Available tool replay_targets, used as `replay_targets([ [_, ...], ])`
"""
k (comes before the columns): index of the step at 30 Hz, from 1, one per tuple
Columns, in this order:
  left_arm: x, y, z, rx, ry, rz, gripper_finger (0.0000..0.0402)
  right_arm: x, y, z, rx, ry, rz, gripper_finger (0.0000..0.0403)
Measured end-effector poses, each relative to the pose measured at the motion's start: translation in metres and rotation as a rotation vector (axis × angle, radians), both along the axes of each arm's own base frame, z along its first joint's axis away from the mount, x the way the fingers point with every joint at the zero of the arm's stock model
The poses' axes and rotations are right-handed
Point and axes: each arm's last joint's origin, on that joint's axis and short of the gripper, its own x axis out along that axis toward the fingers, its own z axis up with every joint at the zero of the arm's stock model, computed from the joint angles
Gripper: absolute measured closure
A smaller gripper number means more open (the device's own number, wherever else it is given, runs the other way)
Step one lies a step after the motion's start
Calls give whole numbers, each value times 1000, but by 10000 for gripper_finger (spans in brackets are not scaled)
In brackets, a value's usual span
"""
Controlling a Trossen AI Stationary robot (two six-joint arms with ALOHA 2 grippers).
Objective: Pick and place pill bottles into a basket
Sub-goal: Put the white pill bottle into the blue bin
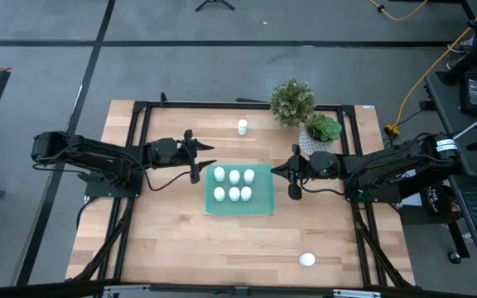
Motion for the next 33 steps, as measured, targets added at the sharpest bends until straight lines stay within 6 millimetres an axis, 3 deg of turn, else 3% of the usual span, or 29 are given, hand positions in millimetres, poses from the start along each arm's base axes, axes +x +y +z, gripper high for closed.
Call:
replay_targets([
  [8, 0, -4, 0, 6, 0, 10, 109, 0, 0, 0, 0, 3, 0, 386],
  [17, -1, -1, -1, -16, 4, 74, 104, 0, 0, 0, 0, 4, 0, 386],
  [33, -18, 51, -11, -62, 108, 76, 102, 0, 0, 0, -20, 6, 7, 386],
])
